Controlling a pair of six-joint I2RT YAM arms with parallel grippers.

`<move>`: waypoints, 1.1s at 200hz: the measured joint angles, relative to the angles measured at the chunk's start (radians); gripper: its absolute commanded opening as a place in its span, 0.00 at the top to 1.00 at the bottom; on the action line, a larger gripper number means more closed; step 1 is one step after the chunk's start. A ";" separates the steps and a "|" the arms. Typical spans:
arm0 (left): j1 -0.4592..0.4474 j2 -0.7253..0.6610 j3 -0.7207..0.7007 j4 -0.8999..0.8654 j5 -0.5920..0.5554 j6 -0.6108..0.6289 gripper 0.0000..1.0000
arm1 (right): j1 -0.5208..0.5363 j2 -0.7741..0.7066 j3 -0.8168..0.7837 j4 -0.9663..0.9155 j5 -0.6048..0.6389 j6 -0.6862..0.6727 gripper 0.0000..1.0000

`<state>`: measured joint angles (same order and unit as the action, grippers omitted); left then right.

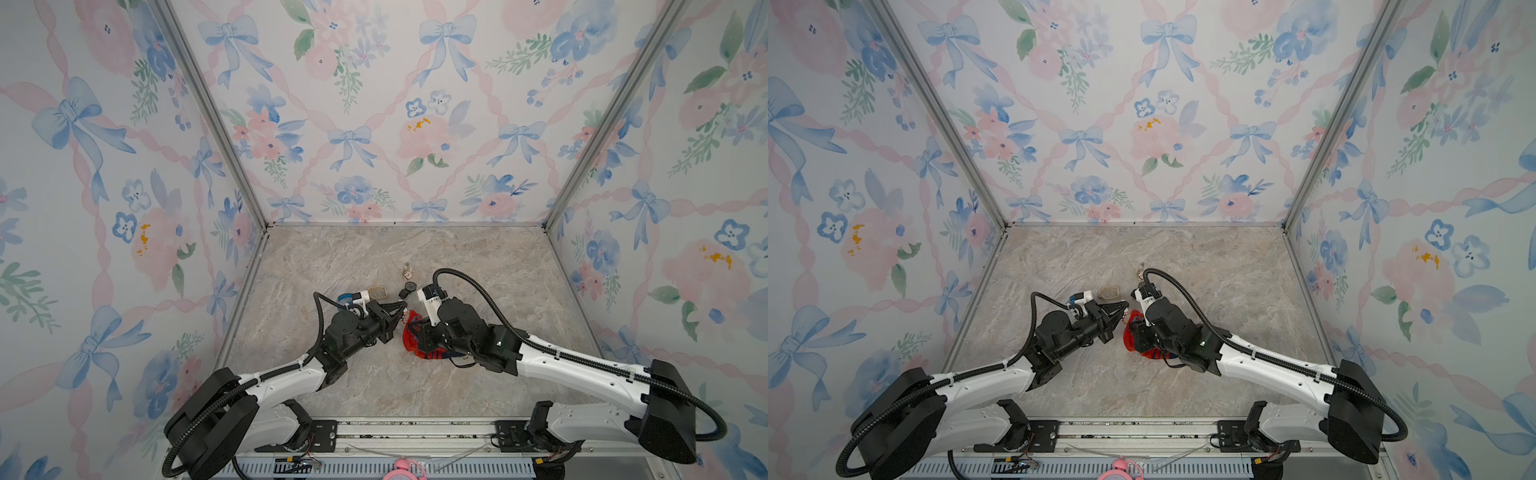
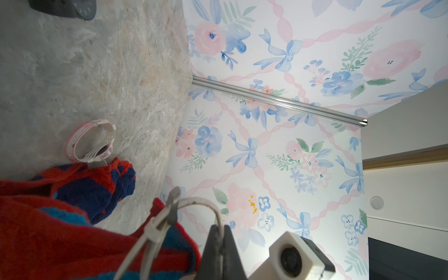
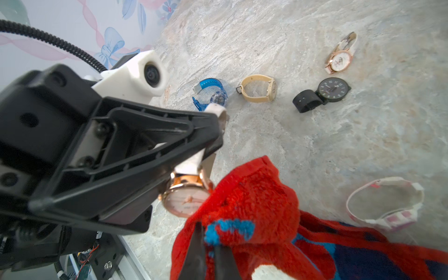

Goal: Wipe the watch dial
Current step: Wipe the dirt from the watch dial.

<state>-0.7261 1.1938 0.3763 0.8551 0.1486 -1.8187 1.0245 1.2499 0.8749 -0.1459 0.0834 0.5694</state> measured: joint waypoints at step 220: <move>-0.013 0.000 -0.001 0.003 -0.011 0.000 1.00 | -0.012 -0.020 0.005 0.019 -0.040 0.065 1.00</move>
<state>-0.7391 1.1938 0.3752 0.8585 0.1379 -1.8187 1.0122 1.2301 0.8803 -0.1268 0.0437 0.6342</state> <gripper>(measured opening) 0.048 0.056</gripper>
